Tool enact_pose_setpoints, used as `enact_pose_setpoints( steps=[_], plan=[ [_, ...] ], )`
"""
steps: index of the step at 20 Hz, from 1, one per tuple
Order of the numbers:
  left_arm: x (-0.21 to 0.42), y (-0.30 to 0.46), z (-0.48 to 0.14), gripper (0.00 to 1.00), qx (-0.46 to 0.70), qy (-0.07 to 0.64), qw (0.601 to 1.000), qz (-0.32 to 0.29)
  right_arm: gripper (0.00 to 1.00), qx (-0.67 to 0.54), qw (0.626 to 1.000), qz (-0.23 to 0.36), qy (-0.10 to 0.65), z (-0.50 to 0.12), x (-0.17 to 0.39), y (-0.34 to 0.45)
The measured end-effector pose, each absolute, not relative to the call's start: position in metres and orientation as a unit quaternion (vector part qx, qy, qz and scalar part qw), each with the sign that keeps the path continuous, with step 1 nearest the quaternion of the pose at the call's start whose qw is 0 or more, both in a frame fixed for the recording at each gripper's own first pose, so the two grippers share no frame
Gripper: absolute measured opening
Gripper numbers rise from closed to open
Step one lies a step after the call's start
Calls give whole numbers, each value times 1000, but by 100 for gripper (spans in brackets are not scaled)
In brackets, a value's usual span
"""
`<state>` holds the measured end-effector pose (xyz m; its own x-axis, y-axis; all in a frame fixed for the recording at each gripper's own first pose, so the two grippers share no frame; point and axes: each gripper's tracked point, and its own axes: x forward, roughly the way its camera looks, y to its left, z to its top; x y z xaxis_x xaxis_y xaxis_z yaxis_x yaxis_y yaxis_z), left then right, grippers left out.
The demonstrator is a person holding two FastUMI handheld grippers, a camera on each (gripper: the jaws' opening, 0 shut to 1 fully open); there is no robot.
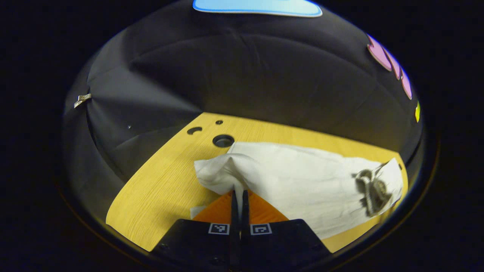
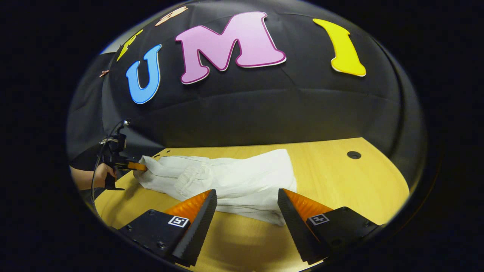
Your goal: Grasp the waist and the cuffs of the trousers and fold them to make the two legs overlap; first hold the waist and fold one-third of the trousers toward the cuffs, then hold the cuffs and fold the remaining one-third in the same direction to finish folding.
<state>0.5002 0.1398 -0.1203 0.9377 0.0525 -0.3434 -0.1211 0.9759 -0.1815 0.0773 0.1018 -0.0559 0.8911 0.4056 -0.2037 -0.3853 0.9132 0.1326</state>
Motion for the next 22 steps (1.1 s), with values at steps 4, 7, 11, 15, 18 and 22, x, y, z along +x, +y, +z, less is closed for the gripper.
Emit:
enact_pose_setpoints(
  steps=[4, 7, 11, 15, 18, 22],
  plan=[
    [487, 119, -89, 6, -118, 152, 981, 21, 98, 46, 974, 181, 127, -52, 70, 72],
    [479, 103, -65, 6, -143, 133, 981, 11, 98, 43, 976, 165, 137, -51, 61, 52],
    [469, 73, -22, 6, -162, 104, 981, -13, 98, 52, 977, 149, 147, -43, 54, 35],
    [458, 28, 24, 6, -182, 73, 980, -47, 98, 50, 979, 133, 148, -34, 42, 8],
    [444, -15, 51, 6, -183, 64, 978, -77, 98, 61, 981, 117, 139, -18, 37, -12],
    [436, -83, 75, 6, -180, 56, 975, -121, 98, 80, 984, 96, 126, -1, 28, -39]
  ],
)
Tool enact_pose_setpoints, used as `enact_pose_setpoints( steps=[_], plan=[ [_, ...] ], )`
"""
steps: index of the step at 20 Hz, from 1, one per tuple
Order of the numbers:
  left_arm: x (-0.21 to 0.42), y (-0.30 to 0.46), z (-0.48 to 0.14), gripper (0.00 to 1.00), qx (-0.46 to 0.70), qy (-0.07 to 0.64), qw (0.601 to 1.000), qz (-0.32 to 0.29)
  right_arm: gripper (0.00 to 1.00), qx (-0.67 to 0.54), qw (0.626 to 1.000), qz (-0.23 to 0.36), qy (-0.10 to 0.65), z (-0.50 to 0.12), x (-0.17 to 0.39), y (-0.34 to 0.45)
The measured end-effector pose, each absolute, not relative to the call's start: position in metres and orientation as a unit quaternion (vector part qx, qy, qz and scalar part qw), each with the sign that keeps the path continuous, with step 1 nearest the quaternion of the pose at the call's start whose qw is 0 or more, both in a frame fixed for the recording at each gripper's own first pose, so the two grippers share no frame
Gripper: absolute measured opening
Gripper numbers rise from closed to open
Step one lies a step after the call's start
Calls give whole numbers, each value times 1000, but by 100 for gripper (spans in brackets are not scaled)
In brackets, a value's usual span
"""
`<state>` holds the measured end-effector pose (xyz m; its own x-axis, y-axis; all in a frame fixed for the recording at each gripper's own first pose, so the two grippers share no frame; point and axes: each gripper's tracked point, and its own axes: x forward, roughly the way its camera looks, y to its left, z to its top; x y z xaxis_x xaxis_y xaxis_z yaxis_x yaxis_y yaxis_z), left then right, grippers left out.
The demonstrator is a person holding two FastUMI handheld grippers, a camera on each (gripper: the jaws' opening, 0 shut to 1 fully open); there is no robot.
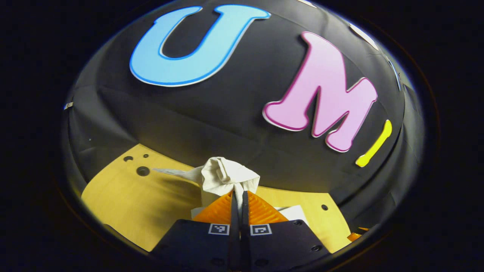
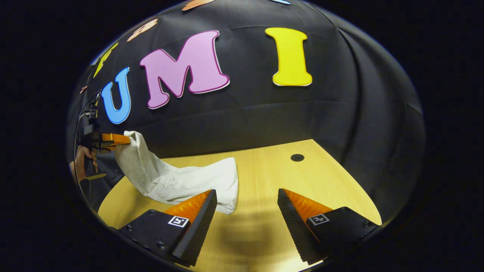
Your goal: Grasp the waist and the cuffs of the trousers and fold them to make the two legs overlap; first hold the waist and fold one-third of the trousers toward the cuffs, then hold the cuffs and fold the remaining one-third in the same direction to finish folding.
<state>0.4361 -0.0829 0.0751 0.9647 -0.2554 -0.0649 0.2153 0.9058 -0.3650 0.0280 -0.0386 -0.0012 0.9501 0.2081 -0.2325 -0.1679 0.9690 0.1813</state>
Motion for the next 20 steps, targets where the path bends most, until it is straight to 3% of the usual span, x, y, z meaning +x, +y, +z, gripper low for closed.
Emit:
enact_pose_setpoints(
  steps=[9, 17, 19, 20],
  plan=[
    [437, -250, 78, 5, -179, 75, 953, -231, 98, 112, 984, 54, 131, -3, -12, -94],
    [445, -320, 33, 7, -159, 110, 947, -255, 98, 150, 978, 19, 145, -20, -54, -113],
    [439, -327, 27, 15, -152, 121, 947, -257, 98, 148, 978, 22, 143, -20, -59, -109],
    [431, -328, 29, 27, -146, 119, 947, -261, 98, 146, 979, 23, 142, -17, -63, -110]
  ],
)
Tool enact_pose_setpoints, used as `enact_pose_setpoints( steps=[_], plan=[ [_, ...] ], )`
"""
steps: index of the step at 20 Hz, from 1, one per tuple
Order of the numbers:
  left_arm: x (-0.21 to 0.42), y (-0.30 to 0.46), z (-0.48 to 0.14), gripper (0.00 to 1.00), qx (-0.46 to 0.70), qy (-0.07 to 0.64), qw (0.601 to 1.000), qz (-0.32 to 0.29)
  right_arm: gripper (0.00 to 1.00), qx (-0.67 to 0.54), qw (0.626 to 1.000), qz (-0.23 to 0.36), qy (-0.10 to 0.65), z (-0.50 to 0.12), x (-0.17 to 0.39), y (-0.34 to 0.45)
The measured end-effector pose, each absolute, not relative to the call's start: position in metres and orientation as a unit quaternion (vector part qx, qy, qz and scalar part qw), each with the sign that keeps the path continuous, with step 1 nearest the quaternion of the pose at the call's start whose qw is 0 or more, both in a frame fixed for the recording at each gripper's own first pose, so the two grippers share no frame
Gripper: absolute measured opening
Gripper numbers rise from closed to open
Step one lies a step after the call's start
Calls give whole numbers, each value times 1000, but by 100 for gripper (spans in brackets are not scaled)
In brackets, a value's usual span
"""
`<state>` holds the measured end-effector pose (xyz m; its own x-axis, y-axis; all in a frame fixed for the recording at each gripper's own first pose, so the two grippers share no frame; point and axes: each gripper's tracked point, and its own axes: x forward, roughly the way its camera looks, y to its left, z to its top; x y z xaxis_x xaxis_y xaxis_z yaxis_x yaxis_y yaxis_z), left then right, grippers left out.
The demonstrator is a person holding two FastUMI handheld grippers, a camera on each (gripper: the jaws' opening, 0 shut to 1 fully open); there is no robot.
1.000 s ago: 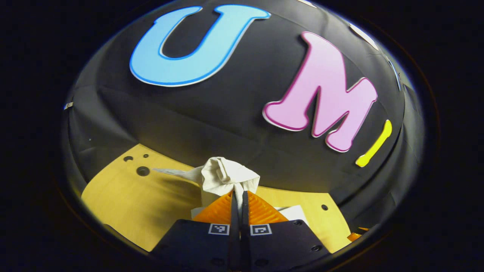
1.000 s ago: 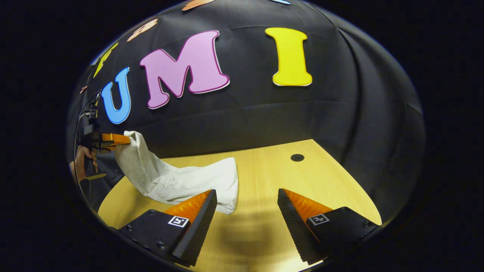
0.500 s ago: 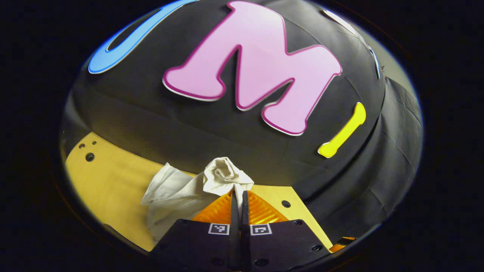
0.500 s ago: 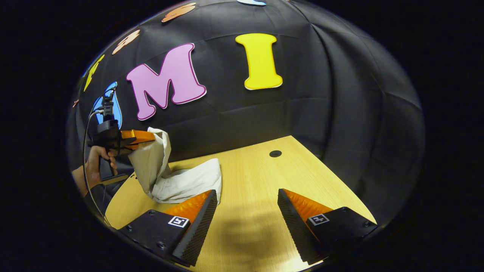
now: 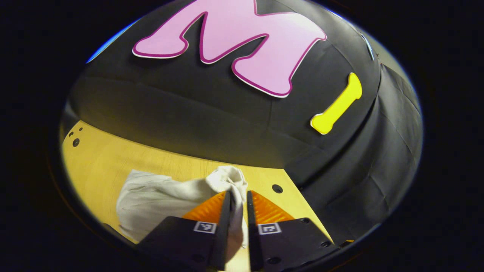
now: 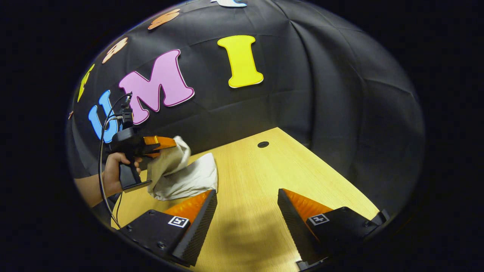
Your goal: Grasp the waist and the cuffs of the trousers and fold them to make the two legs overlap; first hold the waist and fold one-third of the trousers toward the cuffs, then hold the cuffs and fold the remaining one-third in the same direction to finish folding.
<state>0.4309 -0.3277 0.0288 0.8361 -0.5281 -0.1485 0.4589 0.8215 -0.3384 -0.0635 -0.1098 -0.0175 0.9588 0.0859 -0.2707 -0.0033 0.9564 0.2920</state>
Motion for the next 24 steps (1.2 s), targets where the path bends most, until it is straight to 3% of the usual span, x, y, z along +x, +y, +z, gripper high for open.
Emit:
enact_pose_setpoints(
  steps=[2, 4, 6, 15, 20, 24],
  plan=[
    [418, -328, 29, 49, -131, 114, 948, -266, 98, 146, 980, 22, 136, -12, -70, -111],
    [400, -319, 30, 83, -114, 112, 951, -266, 98, 147, 980, 18, 133, -8, -77, -110],
    [375, -304, 33, 96, -95, 102, 954, -266, 98, 144, 981, 22, 129, -2, -87, -106],
    [220, -184, 57, 97, -50, 27, 971, -230, 98, 115, 987, 54, 100, 49, -149, -57],
    [132, -106, 45, 97, -72, 18, 981, -181, 98, 76, 994, 60, 48, 91, -201, -32],
    [77, -47, 43, 97, -65, -37, 990, -116, 98, 74, 997, 37, -3, 116, -244, -29]
  ],
)
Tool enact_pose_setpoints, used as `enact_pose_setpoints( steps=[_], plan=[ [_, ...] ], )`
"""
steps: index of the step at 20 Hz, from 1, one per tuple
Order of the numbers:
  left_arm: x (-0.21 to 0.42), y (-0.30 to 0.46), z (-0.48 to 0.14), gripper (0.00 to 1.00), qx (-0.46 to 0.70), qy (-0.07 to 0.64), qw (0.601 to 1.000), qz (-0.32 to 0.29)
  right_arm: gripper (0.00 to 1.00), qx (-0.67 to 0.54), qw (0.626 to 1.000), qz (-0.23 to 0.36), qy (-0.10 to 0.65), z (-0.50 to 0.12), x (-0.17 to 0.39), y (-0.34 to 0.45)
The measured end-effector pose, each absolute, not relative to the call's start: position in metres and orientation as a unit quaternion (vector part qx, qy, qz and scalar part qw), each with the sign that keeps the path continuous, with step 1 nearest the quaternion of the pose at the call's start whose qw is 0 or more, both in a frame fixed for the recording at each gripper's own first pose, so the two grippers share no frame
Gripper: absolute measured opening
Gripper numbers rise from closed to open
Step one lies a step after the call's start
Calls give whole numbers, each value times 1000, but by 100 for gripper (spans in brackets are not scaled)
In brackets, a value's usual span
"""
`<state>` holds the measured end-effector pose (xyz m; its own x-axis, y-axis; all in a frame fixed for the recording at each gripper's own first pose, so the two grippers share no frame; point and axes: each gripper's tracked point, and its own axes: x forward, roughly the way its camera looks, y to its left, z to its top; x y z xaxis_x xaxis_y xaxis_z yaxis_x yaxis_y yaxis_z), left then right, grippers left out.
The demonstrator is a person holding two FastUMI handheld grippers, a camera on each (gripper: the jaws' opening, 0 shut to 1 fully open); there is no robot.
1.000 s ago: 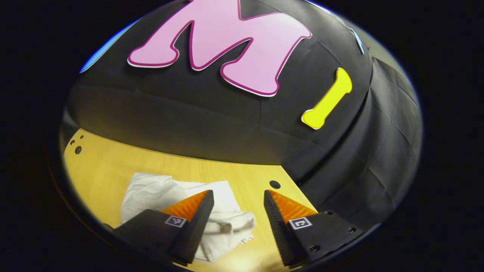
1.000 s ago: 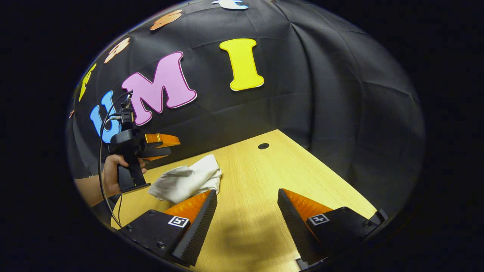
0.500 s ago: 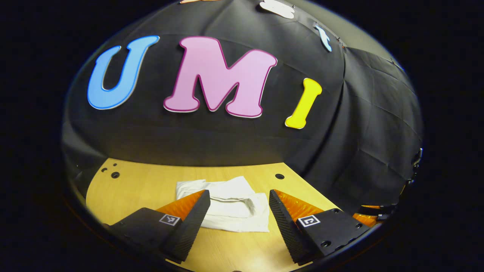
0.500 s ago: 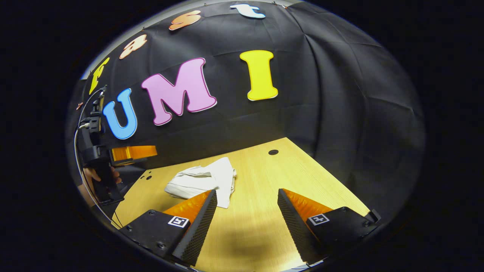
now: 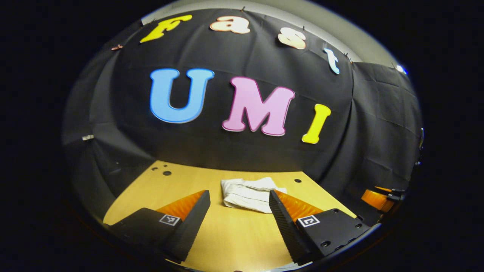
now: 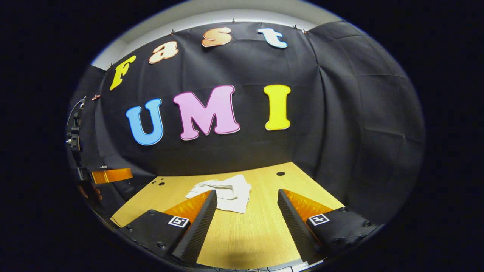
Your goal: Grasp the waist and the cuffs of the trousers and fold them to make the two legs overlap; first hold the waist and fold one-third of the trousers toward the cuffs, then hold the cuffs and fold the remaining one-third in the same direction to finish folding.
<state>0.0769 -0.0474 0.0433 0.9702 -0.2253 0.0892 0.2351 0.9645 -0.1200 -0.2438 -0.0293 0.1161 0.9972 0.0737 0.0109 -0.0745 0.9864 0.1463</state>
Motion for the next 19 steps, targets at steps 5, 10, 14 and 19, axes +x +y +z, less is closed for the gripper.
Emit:
enact_pose_setpoints(
  steps=[5, 10, 14, 19],
  plan=[
    [19, -6, 10, 97, -61, -43, 995, -73, 98, 62, 998, 25, -12, 111, -286, -33],
    [-10, 2, -10, 97, -85, -9, 995, -55, 98, 57, 998, 24, 12, 90, -305, -29],
    [-20, -8, -14, 97, -72, -9, 995, -63, 98, 53, 998, 27, 28, 78, -311, -23],
    [-31, -22, -15, 97, -26, -21, 996, -83, 98, 63, 996, 39, 45, 68, -314, -17]
  ],
)
